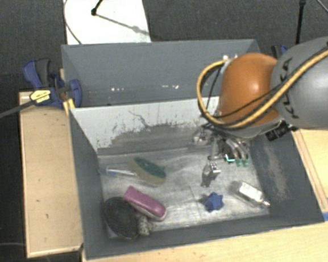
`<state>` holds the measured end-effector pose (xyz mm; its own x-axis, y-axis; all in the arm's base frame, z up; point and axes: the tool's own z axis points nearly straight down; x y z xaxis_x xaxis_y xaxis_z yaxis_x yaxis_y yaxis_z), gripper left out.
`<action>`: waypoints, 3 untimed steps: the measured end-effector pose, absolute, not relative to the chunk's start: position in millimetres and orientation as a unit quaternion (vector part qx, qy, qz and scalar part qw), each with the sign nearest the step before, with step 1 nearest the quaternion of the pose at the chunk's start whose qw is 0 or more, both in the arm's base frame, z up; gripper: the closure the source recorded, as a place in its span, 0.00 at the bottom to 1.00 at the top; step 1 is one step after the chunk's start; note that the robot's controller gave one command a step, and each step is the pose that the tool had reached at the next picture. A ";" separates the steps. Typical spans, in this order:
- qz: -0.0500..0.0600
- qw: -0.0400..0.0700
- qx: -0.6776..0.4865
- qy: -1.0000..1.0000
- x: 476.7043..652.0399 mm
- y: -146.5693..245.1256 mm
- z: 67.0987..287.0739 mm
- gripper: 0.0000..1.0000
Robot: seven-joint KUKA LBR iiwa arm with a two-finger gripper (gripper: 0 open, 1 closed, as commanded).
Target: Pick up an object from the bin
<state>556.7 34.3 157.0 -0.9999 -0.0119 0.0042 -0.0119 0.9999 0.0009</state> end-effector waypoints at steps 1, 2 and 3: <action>0.000 -0.005 0.179 -0.984 488.3 13.5 71.9 0.00; 0.002 -0.003 0.175 -0.985 496.6 -46.6 102.0 0.00; 0.002 -0.003 0.216 -0.976 491.4 -100.8 103.3 0.00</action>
Offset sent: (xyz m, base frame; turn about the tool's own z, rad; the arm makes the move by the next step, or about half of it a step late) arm -0.0709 -0.0212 -0.0870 -0.3506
